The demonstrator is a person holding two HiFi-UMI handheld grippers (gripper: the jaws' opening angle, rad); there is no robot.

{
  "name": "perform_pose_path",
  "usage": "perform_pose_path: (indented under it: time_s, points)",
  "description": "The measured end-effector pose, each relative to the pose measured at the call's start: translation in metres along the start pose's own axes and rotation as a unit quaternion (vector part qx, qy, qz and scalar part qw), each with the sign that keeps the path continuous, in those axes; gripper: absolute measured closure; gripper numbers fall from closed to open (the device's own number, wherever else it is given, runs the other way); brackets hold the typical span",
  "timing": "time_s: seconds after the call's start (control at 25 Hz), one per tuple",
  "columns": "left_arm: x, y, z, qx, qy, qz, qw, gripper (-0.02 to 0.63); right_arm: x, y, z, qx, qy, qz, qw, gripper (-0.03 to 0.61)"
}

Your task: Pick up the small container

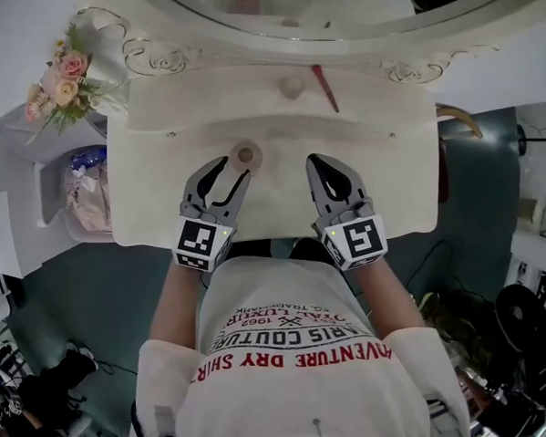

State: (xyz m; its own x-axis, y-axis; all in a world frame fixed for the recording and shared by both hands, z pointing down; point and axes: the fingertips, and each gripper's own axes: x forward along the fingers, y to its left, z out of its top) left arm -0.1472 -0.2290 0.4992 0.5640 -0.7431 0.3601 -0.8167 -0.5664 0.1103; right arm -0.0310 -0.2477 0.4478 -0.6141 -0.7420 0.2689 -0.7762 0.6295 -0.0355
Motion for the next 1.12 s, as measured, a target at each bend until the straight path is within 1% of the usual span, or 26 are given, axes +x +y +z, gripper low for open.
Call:
perform_pose_path:
  time_s: [0.16,0.28,0.36,0.52,0.64,0.92,1.12]
  points:
    - [0.024,0.003,-0.022,0.000,0.026,-0.031,0.9992,0.399,0.010,-0.009,-0.018,0.016,0.019,-0.023,0.999,0.580]
    - [0.038,0.004,-0.040,0.008,0.052,-0.043,0.9977,0.393,0.015,-0.012,-0.028,0.028,0.028,-0.031,0.999,0.580]
    - [0.046,0.009,-0.047,0.013,0.058,-0.043,0.9973,0.393,0.020,-0.014,-0.033,0.032,0.033,-0.033,0.998,0.580]
    - [0.056,0.014,-0.049,0.018,0.050,-0.040,0.9978,0.393,0.025,-0.019,-0.040,0.034,0.042,-0.041,0.998,0.580]
    - [0.062,0.012,-0.049,0.024,0.043,-0.049,0.9976,0.393,0.025,-0.022,-0.046,0.036,0.051,-0.046,0.997,0.580]
    - [0.067,0.009,-0.048,0.036,0.020,-0.062,0.9973,0.437,0.023,-0.022,-0.051,0.030,0.066,-0.046,0.996,0.580]
    - [0.066,0.006,-0.048,0.064,0.019,-0.069,0.9954,0.466,0.022,-0.023,-0.052,0.030,0.072,-0.052,0.996,0.580]
